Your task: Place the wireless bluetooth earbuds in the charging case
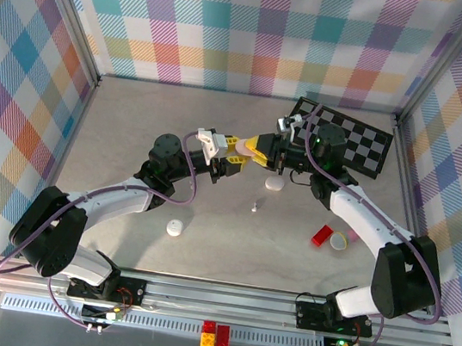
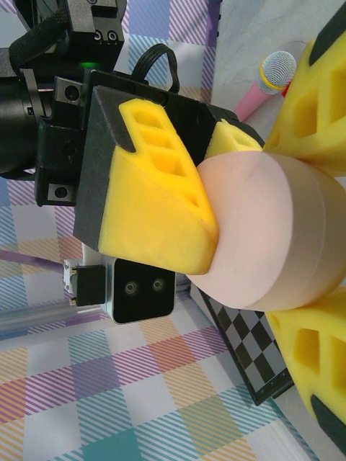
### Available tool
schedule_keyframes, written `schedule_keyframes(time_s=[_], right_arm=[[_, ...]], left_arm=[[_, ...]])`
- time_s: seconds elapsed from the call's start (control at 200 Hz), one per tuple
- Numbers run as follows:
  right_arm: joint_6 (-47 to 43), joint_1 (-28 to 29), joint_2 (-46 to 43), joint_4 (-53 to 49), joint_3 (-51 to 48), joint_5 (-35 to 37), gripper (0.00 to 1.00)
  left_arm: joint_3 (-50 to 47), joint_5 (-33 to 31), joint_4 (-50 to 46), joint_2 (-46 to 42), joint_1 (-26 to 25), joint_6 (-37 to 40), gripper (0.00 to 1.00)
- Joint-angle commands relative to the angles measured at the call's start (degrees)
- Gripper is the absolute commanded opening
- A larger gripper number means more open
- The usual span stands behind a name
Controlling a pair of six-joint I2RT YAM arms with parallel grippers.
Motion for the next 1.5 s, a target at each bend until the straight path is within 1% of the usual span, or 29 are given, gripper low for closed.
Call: schedule_keyframes(time_s=[0.0,0.05,0.13,0.175,0.275,0.32,0.375,0.435,0.55,0.73,0.84,1.0,1.15,1.25,1.305,1.345,1.435,1.495], right_arm=[[-1.49,0.12,-1.22,1.19,0.42,0.33,0.20],[-2.24,0.04,-1.39,0.31,0.36,0.65,0.20],[-3.89,-0.19,-1.97,-1.80,0.27,1.40,0.19],[-4.79,-0.48,-2.38,-2.79,0.11,1.87,0.19],[-8.17,-1.22,-3.59,-6.66,-0.15,2.84,0.19],[-10.16,-1.62,-4.38,-9.25,-0.48,3.82,0.19],[-12.72,-2.32,-5.44,-12.36,-1.14,5.13,0.19],[-14.62,-3.27,-6.48,-15.06,-2.42,6.37,0.19],[-17.90,-5.52,-8.17,-19.34,-5.50,9.12,0.20],[-20.80,-10.61,-8.70,-21.56,-13.57,15.36,0.20],[-20.85,-14.26,-7.73,-20.65,-19.42,19.30,0.20],[-20.40,-18.04,-1.35,-15.98,-24.51,19.94,0.20],[-19.48,-18.74,4.67,-9.90,-26.95,19.77,0.20],[-19.75,-18.96,6.72,-9.31,-27.42,20.87,0.22],[-20.03,-19.10,7.13,-9.49,-27.51,21.47,0.27],[-20.29,-19.24,7.06,-10.24,-27.51,22.13,0.32],[-21.36,-19.35,5.17,-13.30,-27.47,25.00,0.50],[-22.61,-19.44,3.10,-15.80,-27.18,26.94,0.62]], left_arm=[[0.26,0.50,0.87,-1.44,-0.18,0.65,0.40],[0.05,0.56,0.88,-1.71,-0.18,0.66,0.43],[-0.21,0.48,0.69,-2.13,-0.10,0.62,0.61],[-0.22,0.61,-0.02,-2.40,-0.10,0.66,0.68],[-0.70,0.66,-1.38,-3.31,0.06,0.84,0.76],[-1.11,0.57,-2.05,-3.99,0.21,0.96,0.80],[-1.81,0.35,-3.05,-5.04,0.34,1.17,0.88],[-2.77,-0.10,-4.17,-6.36,0.43,1.45,0.94],[-4.62,-1.22,-7.45,-8.83,0.67,1.68,1.00],[-8.11,-3.22,-11.53,-11.95,0.78,1.83,1.00],[-8.24,-4.98,-17.77,-14.72,0.87,4.39,1.00],[-8.46,-6.29,-20.95,-16.44,0.96,6.03,1.00],[-9.32,-8.10,-21.01,-17.26,0.96,6.11,1.00],[-9.56,-10.31,-21.70,-17.63,0.96,6.03,1.00],[-9.08,-11.30,-23.27,-17.46,0.96,5.96,1.00],[-8.70,-12.45,-24.42,-17.30,0.96,5.55,1.00],[-8.64,-18.11,-25.84,-17.44,0.96,3.06,1.00],[-8.92,-20.80,-26.71,-17.62,0.96,1.11,1.00]])
